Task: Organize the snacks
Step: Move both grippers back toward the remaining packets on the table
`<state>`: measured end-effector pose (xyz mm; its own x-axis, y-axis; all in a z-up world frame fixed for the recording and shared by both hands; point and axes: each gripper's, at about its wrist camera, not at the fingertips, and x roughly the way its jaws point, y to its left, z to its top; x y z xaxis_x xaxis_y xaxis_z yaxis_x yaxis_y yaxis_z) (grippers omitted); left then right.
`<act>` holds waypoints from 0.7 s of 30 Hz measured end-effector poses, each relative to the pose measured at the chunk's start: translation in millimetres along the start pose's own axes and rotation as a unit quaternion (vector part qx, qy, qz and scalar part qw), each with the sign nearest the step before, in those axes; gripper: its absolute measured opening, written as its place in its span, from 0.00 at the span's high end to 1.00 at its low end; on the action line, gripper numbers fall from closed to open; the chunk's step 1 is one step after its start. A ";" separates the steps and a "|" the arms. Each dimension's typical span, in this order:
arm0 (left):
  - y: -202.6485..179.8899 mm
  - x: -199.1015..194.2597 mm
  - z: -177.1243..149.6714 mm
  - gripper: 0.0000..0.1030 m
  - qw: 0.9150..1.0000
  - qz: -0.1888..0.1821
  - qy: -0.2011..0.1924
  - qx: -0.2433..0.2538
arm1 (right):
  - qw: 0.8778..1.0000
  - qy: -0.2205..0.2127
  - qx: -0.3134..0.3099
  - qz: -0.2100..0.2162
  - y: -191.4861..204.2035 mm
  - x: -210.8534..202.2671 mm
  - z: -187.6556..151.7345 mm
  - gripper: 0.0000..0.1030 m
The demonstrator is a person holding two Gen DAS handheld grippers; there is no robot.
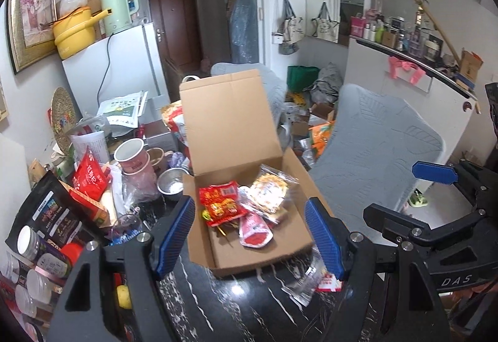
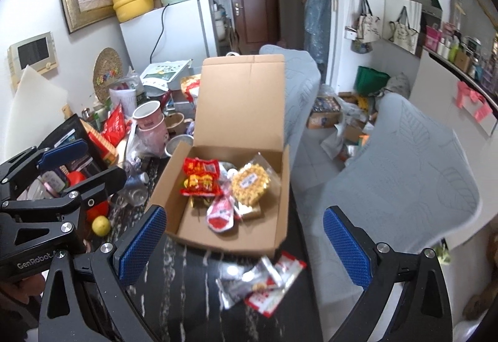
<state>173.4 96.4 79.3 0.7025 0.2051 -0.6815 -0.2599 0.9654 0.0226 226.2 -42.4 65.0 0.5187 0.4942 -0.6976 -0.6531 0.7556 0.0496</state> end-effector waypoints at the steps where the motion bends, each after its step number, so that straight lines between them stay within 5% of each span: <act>1: -1.8 -2.1 -2.5 0.29 1.000 -0.004 0.001 0.002 | 1.000 0.000 0.002 -0.003 -0.3 -5.7 -5.2 0.01; 21: -55.3 -5.1 -55.2 0.29 0.993 -0.089 0.065 0.034 | 0.994 0.035 0.098 -0.041 -34.3 -53.6 -101.5 0.01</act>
<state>147.7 33.1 41.2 0.6405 0.0126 -0.7678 -0.0917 0.9940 -0.0602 164.8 -138.5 28.2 0.5226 0.4011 -0.7523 -0.4868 0.8648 0.1230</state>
